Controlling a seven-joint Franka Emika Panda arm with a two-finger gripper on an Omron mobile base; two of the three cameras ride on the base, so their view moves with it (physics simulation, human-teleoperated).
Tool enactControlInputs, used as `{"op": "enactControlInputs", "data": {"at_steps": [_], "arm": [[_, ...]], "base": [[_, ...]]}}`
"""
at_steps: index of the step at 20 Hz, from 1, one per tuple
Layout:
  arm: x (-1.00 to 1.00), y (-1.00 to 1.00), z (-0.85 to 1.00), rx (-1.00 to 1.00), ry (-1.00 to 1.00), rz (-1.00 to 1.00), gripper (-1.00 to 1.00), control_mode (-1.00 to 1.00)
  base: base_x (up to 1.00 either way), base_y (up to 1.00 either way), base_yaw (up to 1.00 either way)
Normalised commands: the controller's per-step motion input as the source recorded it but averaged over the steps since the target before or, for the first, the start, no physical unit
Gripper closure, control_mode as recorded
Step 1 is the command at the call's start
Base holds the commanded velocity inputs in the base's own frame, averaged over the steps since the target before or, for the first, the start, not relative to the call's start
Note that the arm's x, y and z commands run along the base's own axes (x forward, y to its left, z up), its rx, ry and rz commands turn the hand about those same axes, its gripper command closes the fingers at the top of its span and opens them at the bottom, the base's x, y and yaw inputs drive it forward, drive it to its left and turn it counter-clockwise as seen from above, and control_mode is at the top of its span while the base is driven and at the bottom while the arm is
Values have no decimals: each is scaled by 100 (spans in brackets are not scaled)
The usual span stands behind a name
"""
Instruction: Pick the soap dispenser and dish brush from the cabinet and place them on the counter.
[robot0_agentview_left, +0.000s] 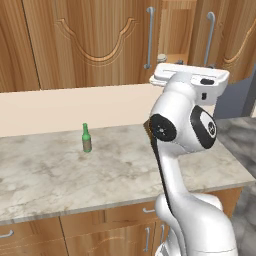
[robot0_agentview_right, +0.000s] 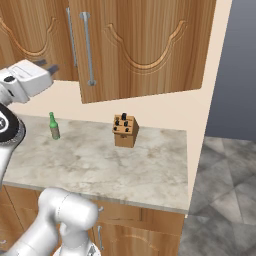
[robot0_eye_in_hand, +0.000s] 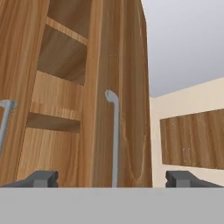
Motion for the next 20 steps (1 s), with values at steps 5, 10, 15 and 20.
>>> {"op": "enactControlInputs", "data": {"at_steps": [5, 10, 15, 20], "arm": [[18, 18, -1, 1, -1, -9, -100, -100], [25, 10, -3, 4, 0, -5, -100, -100], [30, 8, -3, 3, 0, -3, -100, -100], [27, 0, -9, 2, 0, -6, -100, -100]], "base": [[0, 0, 0], [0, 0, 0], [0, 0, 0], [0, 0, 0]]}}
